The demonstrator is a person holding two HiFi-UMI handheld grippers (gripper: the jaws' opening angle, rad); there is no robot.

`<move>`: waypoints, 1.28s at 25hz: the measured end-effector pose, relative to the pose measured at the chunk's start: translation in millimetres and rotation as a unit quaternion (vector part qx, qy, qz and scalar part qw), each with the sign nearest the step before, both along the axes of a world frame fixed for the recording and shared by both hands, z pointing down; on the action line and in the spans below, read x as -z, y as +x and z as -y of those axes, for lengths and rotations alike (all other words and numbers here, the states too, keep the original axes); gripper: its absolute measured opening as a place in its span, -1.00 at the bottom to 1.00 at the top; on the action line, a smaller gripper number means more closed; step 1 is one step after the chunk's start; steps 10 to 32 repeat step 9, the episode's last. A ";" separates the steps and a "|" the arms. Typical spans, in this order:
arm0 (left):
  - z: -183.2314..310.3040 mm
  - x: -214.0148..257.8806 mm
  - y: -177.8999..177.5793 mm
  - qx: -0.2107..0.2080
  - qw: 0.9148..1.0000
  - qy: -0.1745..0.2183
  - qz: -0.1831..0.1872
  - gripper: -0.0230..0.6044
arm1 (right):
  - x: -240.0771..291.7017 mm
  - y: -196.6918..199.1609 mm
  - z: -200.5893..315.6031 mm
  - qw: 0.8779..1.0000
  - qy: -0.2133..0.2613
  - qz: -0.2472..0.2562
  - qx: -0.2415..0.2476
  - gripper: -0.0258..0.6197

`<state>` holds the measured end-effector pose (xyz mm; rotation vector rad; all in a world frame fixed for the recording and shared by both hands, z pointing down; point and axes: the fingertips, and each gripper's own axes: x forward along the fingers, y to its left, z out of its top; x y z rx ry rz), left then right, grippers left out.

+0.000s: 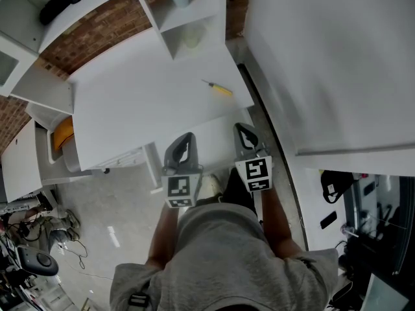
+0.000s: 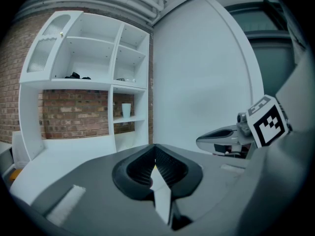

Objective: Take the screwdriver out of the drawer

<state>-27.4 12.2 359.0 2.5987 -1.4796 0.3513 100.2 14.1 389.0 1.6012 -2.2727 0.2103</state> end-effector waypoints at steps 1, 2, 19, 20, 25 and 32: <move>0.2 -0.1 0.0 0.000 1.000 -0.001 -0.001 -0.89 | 0.2 -0.1 0.4 1.000 0.000 0.000 0.000 -0.91; 0.4 -0.3 -0.1 0.000 1.000 -0.001 -0.001 -0.89 | 0.3 -0.3 0.8 1.000 0.000 0.000 0.001 -0.91; -1.3 -0.4 3.2 0.004 1.000 0.000 -0.005 -0.89 | 0.8 1.8 -0.7 1.000 0.001 0.001 0.004 -0.91; -1.3 -0.4 3.2 0.004 1.000 0.000 -0.005 -0.89 | 0.8 1.8 -0.7 1.000 0.001 0.001 0.004 -0.91; -1.3 -0.4 3.2 0.004 1.000 0.000 -0.005 -0.89 | 0.8 1.8 -0.7 1.000 0.001 0.001 0.004 -0.91; -1.3 -0.4 3.2 0.004 1.000 0.000 -0.005 -0.89 | 0.8 1.8 -0.7 1.000 0.001 0.001 0.004 -0.91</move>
